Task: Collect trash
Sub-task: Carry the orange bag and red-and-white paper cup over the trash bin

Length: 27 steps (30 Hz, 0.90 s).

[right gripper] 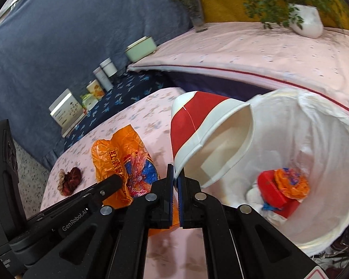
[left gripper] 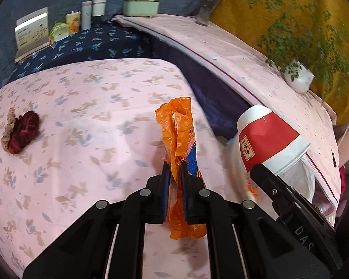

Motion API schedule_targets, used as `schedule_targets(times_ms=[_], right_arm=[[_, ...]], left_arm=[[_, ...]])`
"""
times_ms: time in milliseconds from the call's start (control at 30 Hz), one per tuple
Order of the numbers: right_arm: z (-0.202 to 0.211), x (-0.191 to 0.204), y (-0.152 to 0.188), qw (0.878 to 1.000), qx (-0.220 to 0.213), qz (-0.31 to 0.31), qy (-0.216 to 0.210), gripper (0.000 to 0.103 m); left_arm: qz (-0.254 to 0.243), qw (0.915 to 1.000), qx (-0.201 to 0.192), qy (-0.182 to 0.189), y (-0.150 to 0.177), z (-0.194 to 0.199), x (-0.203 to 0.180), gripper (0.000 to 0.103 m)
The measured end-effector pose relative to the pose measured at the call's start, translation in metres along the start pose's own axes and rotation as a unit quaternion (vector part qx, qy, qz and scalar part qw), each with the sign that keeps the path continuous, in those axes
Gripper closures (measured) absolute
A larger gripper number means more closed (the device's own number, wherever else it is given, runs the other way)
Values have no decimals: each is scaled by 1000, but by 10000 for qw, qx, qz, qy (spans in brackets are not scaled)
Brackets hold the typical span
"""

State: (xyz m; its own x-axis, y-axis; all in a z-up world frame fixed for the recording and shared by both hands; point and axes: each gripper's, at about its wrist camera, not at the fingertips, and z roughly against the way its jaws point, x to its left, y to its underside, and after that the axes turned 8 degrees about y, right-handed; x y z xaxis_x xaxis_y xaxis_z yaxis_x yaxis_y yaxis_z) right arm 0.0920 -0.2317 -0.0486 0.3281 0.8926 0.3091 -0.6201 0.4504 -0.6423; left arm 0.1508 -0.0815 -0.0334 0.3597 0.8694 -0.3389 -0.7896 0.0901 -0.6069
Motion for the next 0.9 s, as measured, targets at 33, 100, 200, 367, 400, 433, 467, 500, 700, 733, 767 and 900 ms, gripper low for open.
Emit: schedule_targets(times_ms=[33,100,200,367,400,433,467,500,700,733,767,900], right_arm=[[3,-7,-1,10000,-27,-49,34,99],[10,-26,-2,9998,-76,-167,106,99],[18,-47,-3,9992,-131,-301,215,99],[27,-76,0,9980,-173,-490,361,99],[28,-81,1,9977,-175,-527,379,99],[29,-85,2,9974,-178,-564,401,99],[29,-89,3,9972,-180,-596,419,99],[30,-93,4,9970,-180,-626,430,99],[32,-108,7,9959,-162,-754,467,99],[32,-109,7,9958,-158,-766,470,99],[32,-111,8,9957,-153,-777,473,99],[32,-115,10,9955,-117,-807,483,99]], left_arm=[[-84,10000,10,30,1,-1,-10,94],[-199,9998,25,83,1,-4,-25,94],[-365,9991,62,186,4,-9,-49,94],[-541,9979,138,318,7,-18,-78,94],[-577,9977,148,326,7,-20,-82,94],[-614,9974,154,333,7,-21,-86,94],[-645,9972,163,348,7,-22,-90,94],[-676,9969,171,362,7,-23,-94,94],[-842,9955,240,371,9,-32,-113,94],[-859,9953,263,362,9,-34,-115,94],[-872,9951,286,371,10,-36,-117,94],[-863,9948,337,426,12,-42,-122,94]])
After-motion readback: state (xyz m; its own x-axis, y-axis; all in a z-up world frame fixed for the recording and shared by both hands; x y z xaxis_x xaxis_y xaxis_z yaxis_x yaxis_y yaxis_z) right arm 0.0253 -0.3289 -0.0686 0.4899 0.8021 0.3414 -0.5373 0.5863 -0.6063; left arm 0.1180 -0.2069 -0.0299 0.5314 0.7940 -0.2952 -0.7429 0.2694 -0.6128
